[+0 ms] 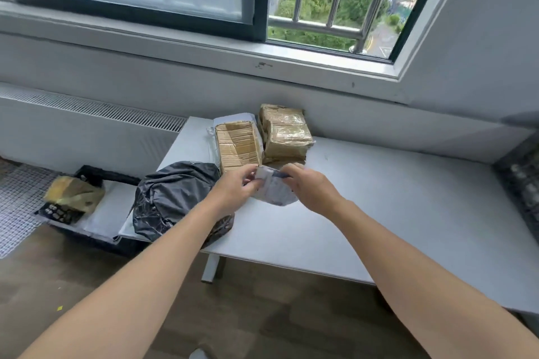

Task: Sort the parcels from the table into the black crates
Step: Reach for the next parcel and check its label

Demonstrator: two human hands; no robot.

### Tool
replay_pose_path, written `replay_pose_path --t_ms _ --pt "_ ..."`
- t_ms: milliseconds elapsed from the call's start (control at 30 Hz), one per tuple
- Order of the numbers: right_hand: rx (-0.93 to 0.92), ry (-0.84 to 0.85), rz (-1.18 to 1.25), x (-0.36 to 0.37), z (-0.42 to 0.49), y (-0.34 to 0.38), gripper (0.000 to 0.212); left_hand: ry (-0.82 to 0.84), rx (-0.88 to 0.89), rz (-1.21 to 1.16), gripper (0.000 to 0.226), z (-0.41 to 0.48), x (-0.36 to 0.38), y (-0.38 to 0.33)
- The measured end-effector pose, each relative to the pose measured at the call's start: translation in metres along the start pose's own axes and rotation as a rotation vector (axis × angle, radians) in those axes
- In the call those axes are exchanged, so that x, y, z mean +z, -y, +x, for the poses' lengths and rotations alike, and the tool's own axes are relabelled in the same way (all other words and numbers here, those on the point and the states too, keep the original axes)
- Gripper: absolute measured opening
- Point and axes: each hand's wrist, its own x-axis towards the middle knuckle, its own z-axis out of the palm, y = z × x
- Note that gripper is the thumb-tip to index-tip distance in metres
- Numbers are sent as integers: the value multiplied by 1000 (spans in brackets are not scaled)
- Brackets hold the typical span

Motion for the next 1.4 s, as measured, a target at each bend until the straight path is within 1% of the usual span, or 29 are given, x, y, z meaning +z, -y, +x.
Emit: replay_pose_path --t_ms 33,67,200,333,400,500,600,700,767,867,933,1000,1067,1100,1167,1233,1300,1400 --pt "38 -17 76 -10 2 1 14 -24 4 -41 20 1 -3 -10" --pt "68 -27 142 -19 4 3 11 -47 2 -75 17 3 -7 -19" --pt "125 -46 290 -47 4 7 7 -101 -34 -240 15 8 -17 -43" --pt "131 -55 452 -68 4 15 5 -169 -13 -305 14 15 -30 -56" --pt "115 -32 598 -76 4 20 10 -182 -2 -331 18 20 -39 -61" --pt "156 -16 830 -87 5 27 23 -201 8 -386 18 26 -52 -66" --pt "251 -111 987 -93 12 32 38 -298 -23 -474 16 29 -59 -67" --pt "354 -265 1268 -96 21 41 47 -410 -102 -636 7 32 -58 -69" --pt "398 -274 1370 -97 25 50 47 -408 -149 -775 9 31 -54 -73" --pt "372 -282 1361 -103 29 59 46 -285 -166 -867 9 28 -51 -76" --pt "349 -317 1233 -114 30 61 48 -179 -169 -888 19 27 -56 -76" --pt "290 -272 1068 -127 28 61 51 -118 -157 -827 26 27 -66 -77" --pt "232 -211 918 -137 27 64 56 -48 -95 -745 26 25 -72 -83" --pt "218 -214 868 -140 28 66 58 -21 -63 -724 24 24 -73 -87" --pt "209 -306 864 -143 28 73 58 -29 -26 -737 23 22 -71 -94" --pt "183 -417 932 -143 27 80 52 -99 -2 -776 23 20 -69 -102" --pt "140 -456 960 -140 24 85 48 -156 20 -829 21 18 -70 -108" --pt "74 -492 954 -139 17 92 55 -179 90 -833 20 16 -76 -116"
